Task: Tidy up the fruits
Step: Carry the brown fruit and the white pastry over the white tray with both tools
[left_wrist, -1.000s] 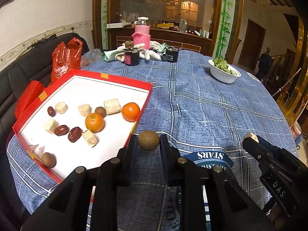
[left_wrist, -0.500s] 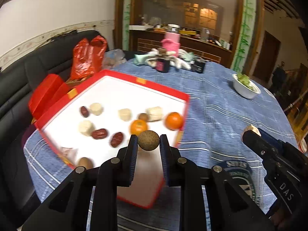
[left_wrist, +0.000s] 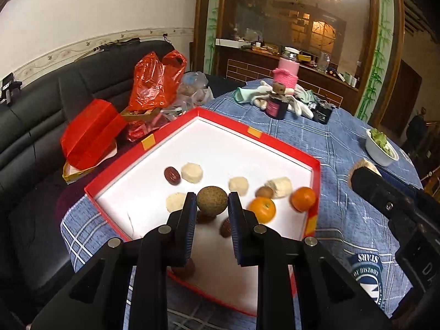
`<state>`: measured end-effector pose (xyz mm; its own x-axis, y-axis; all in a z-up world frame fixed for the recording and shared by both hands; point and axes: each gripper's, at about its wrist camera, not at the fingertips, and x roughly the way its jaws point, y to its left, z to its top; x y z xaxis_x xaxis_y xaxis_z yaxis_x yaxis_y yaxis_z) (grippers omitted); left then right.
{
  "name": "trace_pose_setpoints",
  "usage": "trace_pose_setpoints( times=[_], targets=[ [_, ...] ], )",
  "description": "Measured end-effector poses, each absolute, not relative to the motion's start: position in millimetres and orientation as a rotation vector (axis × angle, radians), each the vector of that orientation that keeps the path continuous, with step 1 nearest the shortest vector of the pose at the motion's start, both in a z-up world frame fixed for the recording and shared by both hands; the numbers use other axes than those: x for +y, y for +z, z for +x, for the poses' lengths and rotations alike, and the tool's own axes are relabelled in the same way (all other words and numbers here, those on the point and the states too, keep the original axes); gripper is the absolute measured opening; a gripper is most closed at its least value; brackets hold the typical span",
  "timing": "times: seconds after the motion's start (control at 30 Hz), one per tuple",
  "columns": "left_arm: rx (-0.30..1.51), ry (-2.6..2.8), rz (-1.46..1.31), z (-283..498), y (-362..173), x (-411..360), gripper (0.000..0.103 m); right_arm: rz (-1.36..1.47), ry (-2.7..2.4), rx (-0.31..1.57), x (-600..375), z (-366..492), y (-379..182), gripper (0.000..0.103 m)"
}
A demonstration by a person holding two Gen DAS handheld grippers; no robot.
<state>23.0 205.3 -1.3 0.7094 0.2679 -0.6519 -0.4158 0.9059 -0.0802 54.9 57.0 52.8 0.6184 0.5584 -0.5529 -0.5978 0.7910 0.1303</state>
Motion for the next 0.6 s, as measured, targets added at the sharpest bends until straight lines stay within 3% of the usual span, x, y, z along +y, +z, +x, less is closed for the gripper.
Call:
trace_pose_setpoints(
  times=[0.6],
  targets=[
    [0.770,0.465,-0.225,56,-20,243,0.021,-0.130,0.709,0.769,115,110,15,0.028]
  ],
)
